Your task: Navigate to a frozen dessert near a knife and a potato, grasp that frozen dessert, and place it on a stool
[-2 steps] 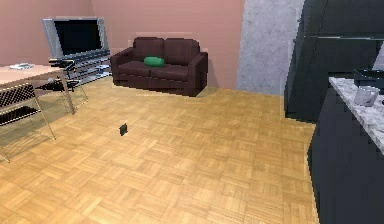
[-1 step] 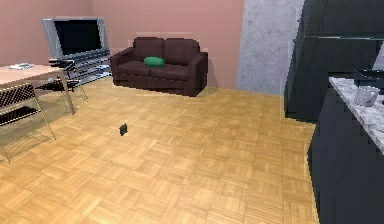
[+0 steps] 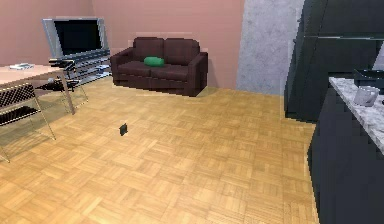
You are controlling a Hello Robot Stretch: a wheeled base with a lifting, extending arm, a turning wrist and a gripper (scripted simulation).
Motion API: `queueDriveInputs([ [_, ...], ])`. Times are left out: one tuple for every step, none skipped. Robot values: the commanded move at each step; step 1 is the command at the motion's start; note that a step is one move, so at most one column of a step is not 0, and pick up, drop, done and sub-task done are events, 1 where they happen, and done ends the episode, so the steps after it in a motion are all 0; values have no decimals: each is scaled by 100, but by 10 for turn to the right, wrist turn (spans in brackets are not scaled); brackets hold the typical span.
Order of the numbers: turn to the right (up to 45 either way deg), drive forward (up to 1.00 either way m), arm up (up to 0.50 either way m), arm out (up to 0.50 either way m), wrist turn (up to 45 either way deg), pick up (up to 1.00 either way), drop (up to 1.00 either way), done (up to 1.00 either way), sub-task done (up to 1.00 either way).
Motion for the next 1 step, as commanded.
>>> queueDriveInputs([
  [0, 0, 0, -48, 0, 0, 0, 0, 0],
])
